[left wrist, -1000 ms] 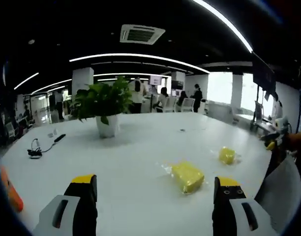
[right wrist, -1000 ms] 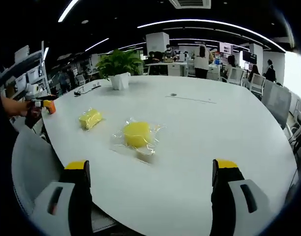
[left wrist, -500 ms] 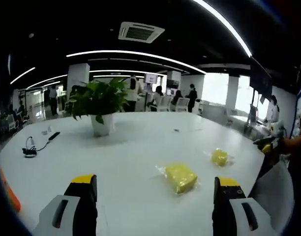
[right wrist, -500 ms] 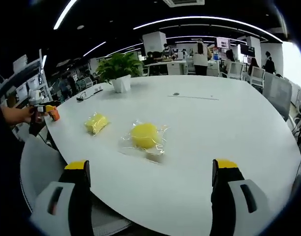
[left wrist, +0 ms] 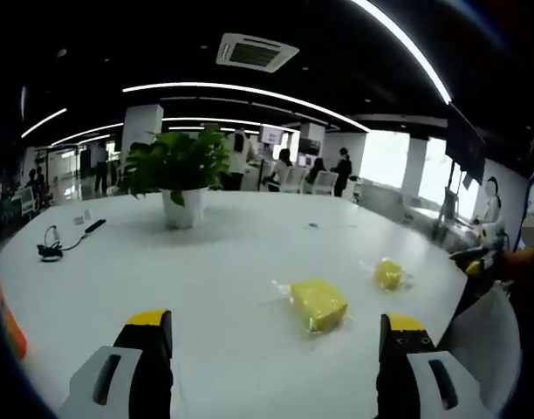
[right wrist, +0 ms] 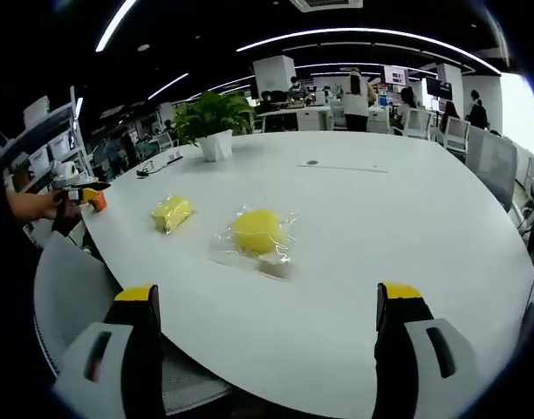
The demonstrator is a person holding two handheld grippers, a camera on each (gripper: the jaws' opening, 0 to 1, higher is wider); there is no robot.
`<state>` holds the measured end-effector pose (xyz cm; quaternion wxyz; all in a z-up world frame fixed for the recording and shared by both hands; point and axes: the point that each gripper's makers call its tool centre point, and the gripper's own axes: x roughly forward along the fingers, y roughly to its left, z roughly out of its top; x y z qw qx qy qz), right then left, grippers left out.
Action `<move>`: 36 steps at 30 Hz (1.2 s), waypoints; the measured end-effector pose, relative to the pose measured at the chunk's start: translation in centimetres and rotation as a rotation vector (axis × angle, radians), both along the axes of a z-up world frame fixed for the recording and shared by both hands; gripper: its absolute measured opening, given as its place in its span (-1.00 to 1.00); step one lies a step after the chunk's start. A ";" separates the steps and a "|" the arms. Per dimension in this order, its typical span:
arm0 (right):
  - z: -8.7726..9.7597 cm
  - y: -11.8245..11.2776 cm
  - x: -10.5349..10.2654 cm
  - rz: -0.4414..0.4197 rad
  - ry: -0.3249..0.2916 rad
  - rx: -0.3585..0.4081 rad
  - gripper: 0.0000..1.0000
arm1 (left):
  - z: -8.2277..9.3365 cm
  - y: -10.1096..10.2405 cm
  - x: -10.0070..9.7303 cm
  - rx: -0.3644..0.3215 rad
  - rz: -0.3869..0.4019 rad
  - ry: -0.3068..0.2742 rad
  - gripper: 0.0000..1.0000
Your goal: Compare the silicone blocks by pressing each to a similar depth, holding the contact briefly, and releasing to observe deformation and rebound differences across the visible hardness samples.
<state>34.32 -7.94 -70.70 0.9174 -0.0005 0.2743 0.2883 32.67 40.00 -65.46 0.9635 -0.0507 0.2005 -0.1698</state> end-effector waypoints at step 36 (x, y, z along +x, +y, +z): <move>-0.6 -0.7 1.0 -0.025 0.031 -0.016 0.93 | 2.9 -4.1 -1.5 -0.017 -0.034 0.074 1.00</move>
